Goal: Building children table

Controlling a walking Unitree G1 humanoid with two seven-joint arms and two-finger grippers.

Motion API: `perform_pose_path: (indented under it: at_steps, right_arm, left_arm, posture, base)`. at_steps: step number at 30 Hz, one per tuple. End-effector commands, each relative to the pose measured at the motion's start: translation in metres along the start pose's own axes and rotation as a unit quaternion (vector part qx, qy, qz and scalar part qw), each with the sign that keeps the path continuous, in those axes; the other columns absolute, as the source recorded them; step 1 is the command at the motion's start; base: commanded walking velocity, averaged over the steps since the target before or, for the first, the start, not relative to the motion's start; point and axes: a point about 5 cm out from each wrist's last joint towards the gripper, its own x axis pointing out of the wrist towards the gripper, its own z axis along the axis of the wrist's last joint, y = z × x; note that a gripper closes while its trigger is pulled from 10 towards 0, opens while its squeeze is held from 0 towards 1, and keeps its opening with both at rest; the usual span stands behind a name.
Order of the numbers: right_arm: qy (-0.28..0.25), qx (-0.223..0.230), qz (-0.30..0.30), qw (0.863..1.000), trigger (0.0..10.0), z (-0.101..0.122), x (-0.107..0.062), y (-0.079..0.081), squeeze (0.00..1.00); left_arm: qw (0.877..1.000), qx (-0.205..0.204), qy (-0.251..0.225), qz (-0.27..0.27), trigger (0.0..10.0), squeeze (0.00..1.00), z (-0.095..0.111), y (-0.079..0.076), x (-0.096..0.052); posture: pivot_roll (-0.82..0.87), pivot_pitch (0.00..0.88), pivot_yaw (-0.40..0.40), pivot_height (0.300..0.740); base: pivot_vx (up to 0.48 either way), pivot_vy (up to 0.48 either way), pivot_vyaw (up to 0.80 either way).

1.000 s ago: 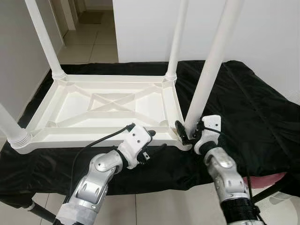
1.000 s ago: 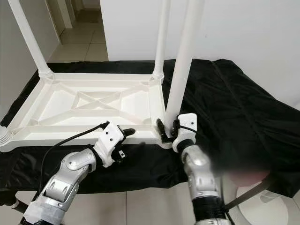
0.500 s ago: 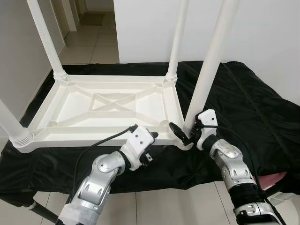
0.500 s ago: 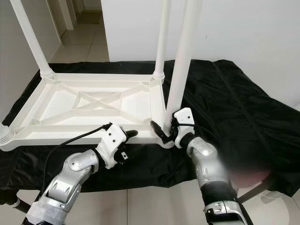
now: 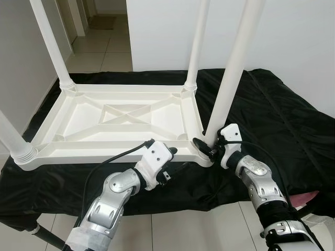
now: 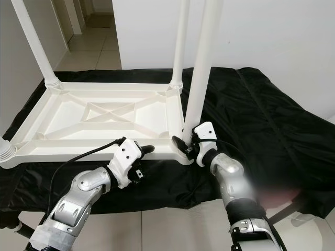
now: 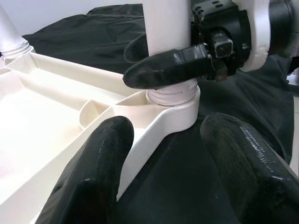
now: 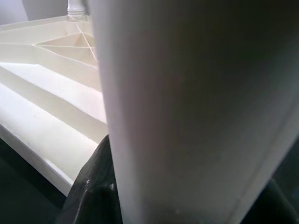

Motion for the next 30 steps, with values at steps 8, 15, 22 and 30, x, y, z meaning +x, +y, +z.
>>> perform_pose_path:
  at_steps: [8,15,22,30]
  right_arm:
    - [0.014,0.01,-0.036,0.999,10.0,-0.006,0.001,0.005,0.0]
    - [0.008,0.023,-0.098,0.995,10.0,-0.002,0.004,0.013,0.0]
    - [-0.02,0.093,-0.253,0.963,10.0,0.003,0.009,0.025,0.0]
    - [-0.029,0.116,-0.333,0.935,10.0,0.003,0.012,0.037,0.0]
  left_arm:
    - [1.0,0.0,-0.001,0.026,10.0,0.0,0.0,0.006,0.004]
    - [1.0,-0.005,-0.009,0.028,10.0,0.0,0.002,0.005,0.006]
    - [0.999,-0.012,-0.015,0.029,10.0,0.0,0.004,0.006,0.005]
    - [0.999,-0.011,-0.015,0.029,10.0,0.0,0.003,0.006,0.004]
  posture:
    - [-0.02,0.0,0.015,0.74]
    - [-0.02,0.0,0.013,0.74]
    - [-0.03,0.0,0.018,0.74]
    - [-0.01,0.0,0.017,0.74]
  base:
    - [0.0,0.0,0.0]
    - [0.0,0.0,0.0]
    - [0.0,0.0,0.0]
    - [0.0,0.0,0.0]
